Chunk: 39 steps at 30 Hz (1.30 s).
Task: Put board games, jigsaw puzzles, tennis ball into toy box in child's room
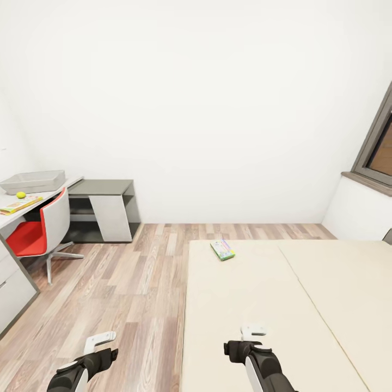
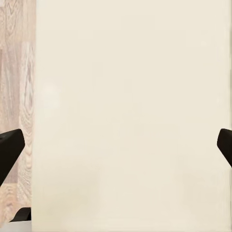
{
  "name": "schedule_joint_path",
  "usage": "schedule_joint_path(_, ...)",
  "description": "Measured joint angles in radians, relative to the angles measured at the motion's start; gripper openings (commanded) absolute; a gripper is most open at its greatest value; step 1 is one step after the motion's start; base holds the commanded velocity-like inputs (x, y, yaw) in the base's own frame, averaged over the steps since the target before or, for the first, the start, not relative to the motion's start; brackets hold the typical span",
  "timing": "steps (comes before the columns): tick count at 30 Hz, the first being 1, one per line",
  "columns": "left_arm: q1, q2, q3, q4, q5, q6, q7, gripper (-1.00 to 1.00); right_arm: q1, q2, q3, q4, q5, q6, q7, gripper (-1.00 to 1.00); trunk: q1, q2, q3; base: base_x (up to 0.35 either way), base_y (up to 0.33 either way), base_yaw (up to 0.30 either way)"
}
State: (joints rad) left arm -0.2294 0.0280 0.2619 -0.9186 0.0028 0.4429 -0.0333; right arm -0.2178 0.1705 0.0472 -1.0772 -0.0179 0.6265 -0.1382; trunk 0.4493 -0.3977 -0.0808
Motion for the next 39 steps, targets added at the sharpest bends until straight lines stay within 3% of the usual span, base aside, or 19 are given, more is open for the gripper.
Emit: schedule_joint_path(39, 0.000, 0.000, 0.000, 0.000, 0.000, 0.000, 0.000, 1.00, 0.000, 0.001, 0.000, 0.000, 0.000, 0.000, 0.000, 1.00, 0.000, 0.000, 0.000, 0.000, -0.170, 0.000)
